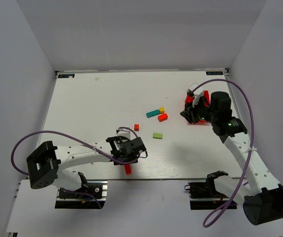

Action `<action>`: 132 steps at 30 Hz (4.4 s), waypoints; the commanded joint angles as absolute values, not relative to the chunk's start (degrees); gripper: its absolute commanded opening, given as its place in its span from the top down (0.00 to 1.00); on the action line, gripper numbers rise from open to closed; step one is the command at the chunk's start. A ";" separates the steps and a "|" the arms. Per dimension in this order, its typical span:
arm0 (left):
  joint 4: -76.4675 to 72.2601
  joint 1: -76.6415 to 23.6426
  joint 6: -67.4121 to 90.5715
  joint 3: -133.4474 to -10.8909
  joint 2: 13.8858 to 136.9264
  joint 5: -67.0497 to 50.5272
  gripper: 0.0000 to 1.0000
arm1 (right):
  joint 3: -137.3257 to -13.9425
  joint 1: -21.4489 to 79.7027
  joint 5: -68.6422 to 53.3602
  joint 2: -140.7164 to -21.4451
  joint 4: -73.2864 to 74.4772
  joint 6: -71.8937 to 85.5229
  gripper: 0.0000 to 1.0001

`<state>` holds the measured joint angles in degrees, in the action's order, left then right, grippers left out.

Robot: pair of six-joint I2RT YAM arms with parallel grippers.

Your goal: Build the wood block tower

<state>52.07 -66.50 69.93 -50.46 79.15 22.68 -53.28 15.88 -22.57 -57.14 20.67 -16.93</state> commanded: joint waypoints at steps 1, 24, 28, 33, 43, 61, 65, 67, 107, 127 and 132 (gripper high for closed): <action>49.49 -66.80 72.16 -50.54 78.30 25.40 0.32 | -52.73 16.00 -22.32 -56.87 18.46 -16.96 0.62; 49.04 -67.32 77.70 -47.82 83.49 23.73 0.35 | -52.38 16.00 -22.24 -57.13 18.28 -16.96 0.61; 48.52 -67.32 77.70 -47.81 84.02 23.73 0.37 | -52.47 16.08 -22.32 -57.39 18.37 -17.05 0.61; 47.99 -67.32 77.70 -47.81 84.55 23.73 0.40 | -52.47 16.17 -22.33 -57.22 18.28 -17.05 0.61; 46.85 -67.85 77.70 -47.81 85.69 22.06 0.50 | -52.47 15.91 -22.50 -56.95 18.37 -17.05 0.61; 52.54 -64.69 38.69 -74.59 100.59 34.16 1.00 | -52.21 16.08 -22.24 -56.86 18.19 -17.22 0.61; 54.77 -61.54 26.58 -85.50 105.99 37.71 1.00 | -52.12 15.91 -22.06 -57.39 18.19 -17.14 0.61; 50.91 -59.78 21.21 -86.04 106.00 34.92 1.00 | -52.03 16.00 -21.97 -57.48 18.28 -17.14 0.61; 52.21 -29.71 -46.14 -106.62 123.75 -15.47 0.98 | -51.94 15.73 -20.13 -59.68 18.11 -17.58 0.61; 51.33 -31.46 -57.04 -102.57 125.86 -17.49 0.94 | -51.94 15.82 -20.22 -59.59 18.11 -17.84 0.61; 52.47 -31.99 -57.57 -103.71 126.47 -18.54 0.92 | -51.94 15.91 -20.30 -59.68 18.28 -17.93 0.61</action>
